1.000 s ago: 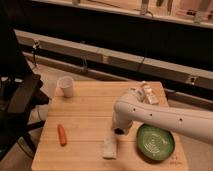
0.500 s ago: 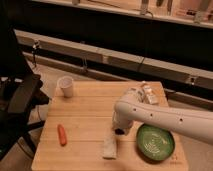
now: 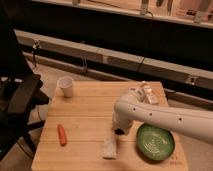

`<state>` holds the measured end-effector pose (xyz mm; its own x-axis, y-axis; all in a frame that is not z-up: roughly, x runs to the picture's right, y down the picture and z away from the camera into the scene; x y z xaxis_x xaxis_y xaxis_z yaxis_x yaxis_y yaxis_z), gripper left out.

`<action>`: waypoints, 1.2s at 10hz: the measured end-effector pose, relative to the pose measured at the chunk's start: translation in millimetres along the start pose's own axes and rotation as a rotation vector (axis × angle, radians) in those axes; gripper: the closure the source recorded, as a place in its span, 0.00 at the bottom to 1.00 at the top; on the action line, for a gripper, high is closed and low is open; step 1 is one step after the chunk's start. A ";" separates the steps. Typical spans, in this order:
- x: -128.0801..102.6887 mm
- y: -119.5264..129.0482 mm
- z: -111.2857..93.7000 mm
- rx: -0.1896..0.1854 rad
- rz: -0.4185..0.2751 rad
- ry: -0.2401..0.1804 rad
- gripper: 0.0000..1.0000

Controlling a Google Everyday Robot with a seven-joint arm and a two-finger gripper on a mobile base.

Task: Place the eraser on the white sponge

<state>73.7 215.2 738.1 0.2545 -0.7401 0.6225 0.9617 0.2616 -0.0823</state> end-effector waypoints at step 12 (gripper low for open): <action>-58.5 -27.3 54.4 -0.065 -0.159 -0.189 0.72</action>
<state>26.9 285.0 746.2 0.0815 -0.6383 0.7655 0.9942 0.1063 -0.0172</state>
